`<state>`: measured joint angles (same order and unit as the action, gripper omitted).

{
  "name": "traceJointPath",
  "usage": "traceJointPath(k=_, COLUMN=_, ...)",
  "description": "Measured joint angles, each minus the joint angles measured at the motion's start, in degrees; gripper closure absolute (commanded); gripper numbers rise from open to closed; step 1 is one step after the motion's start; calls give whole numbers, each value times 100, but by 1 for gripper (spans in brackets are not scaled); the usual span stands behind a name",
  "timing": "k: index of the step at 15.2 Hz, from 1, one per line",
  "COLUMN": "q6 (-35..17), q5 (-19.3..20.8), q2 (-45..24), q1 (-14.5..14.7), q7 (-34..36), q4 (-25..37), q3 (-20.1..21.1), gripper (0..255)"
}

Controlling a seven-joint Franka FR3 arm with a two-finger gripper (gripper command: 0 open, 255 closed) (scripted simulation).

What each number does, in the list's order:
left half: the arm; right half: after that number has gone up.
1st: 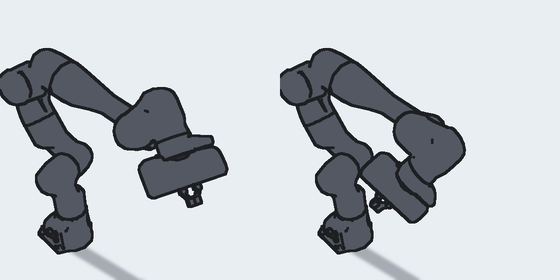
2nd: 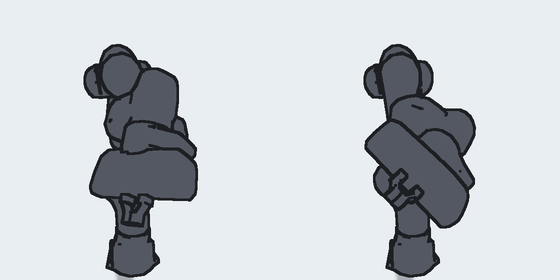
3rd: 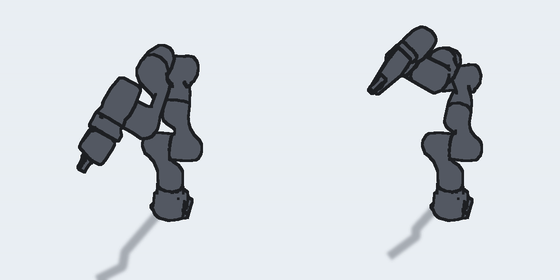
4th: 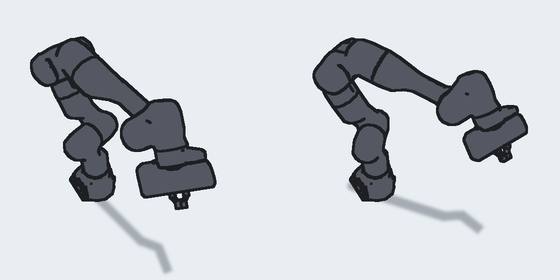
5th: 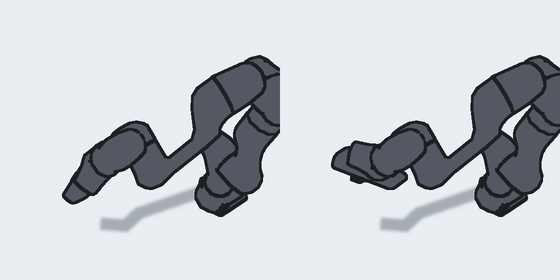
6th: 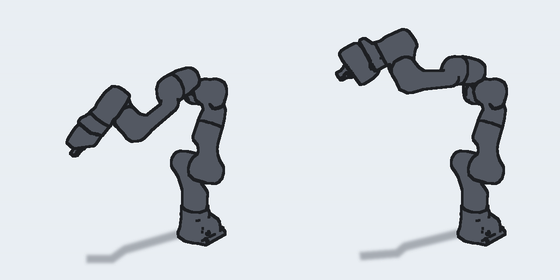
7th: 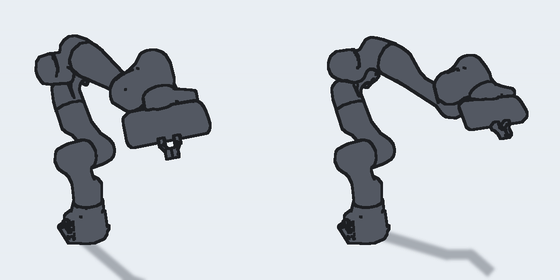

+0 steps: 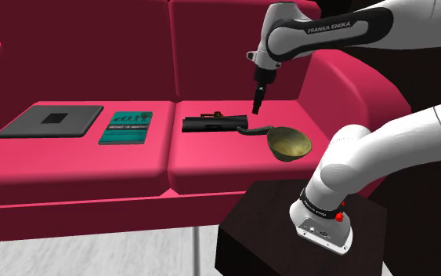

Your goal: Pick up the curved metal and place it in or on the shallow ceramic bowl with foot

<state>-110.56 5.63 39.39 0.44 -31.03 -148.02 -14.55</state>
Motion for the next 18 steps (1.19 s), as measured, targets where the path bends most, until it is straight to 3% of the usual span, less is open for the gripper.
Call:
traceJointPath(k=10, q6=-1688, q5=780, q2=-1506, q1=108, q7=-2109, q4=-384, q3=-1062, gripper=0)
traceJointPath(k=18, q6=-2939, q5=687, q2=-3134, q1=322, q7=-3685, q4=-75, q3=-1735, gripper=0)
